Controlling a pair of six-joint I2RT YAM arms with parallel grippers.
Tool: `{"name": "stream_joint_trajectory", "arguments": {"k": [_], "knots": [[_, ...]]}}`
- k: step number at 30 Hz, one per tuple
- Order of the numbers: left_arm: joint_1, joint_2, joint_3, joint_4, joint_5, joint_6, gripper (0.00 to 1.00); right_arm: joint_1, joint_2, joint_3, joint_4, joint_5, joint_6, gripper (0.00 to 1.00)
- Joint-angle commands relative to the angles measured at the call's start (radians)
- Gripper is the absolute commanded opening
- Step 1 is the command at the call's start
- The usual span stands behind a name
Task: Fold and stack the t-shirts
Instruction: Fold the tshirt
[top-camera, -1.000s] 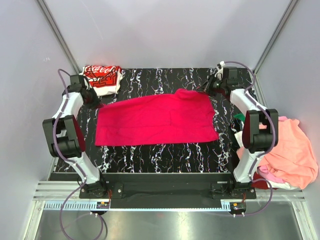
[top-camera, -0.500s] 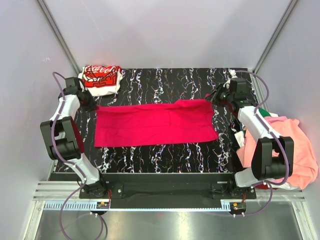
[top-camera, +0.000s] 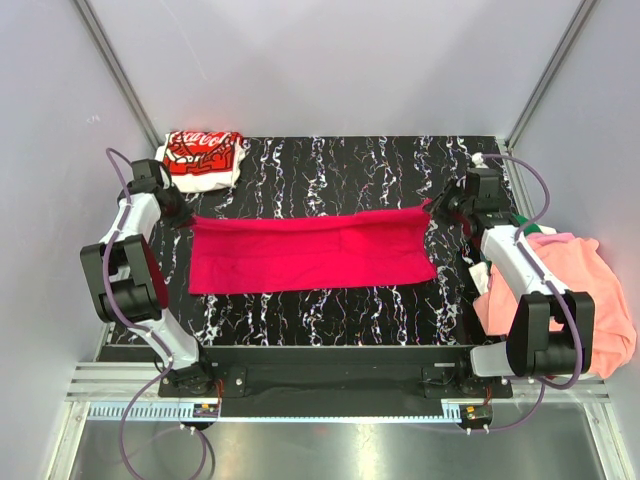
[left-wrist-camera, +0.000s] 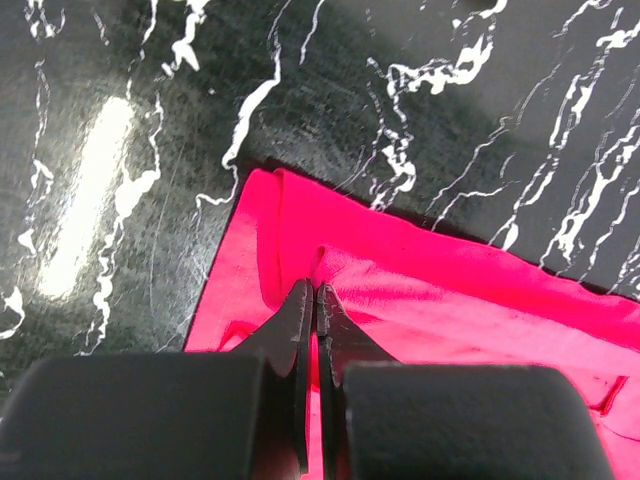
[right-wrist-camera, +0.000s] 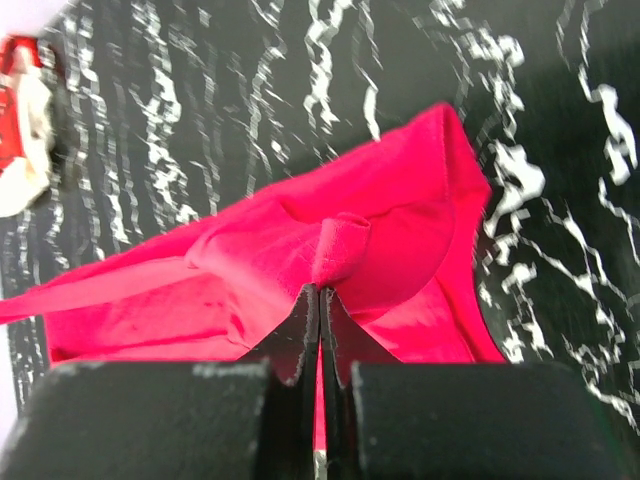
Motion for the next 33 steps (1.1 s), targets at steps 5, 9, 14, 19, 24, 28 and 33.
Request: {"name": "stream_joint_trajectory", "arguments": {"k": [5,9,14,19,24,28,33], "knots": [[0.01,-0.047,-0.013,0.033,-0.045,0.004,0.0,-0.017,-0.047,-0.031,-0.011,0.063,0.026,0.0],[0.009,-0.046,-0.01,-0.028,-0.097,-0.009,0.0,-0.017,-0.085,-0.077,-0.042,0.095,0.051,0.0],[0.034,-0.061,-0.094,-0.116,-0.279,-0.087,0.51,-0.017,-0.12,-0.175,-0.085,0.193,0.118,0.34],[0.073,-0.072,-0.105,-0.103,-0.228,-0.119,0.81,-0.017,-0.146,-0.235,-0.109,0.262,0.152,0.72],[0.062,-0.093,-0.114,-0.044,-0.148,-0.107,0.77,-0.016,-0.145,-0.187,-0.025,0.144,0.106,0.74],[-0.003,-0.113,-0.107,-0.033,-0.163,-0.076,0.73,-0.013,-0.045,-0.101,-0.031,0.039,0.082,0.73],[-0.079,-0.116,-0.094,-0.048,-0.166,-0.056,0.68,0.027,0.154,0.034,-0.078,-0.049,0.042,0.73]]}}
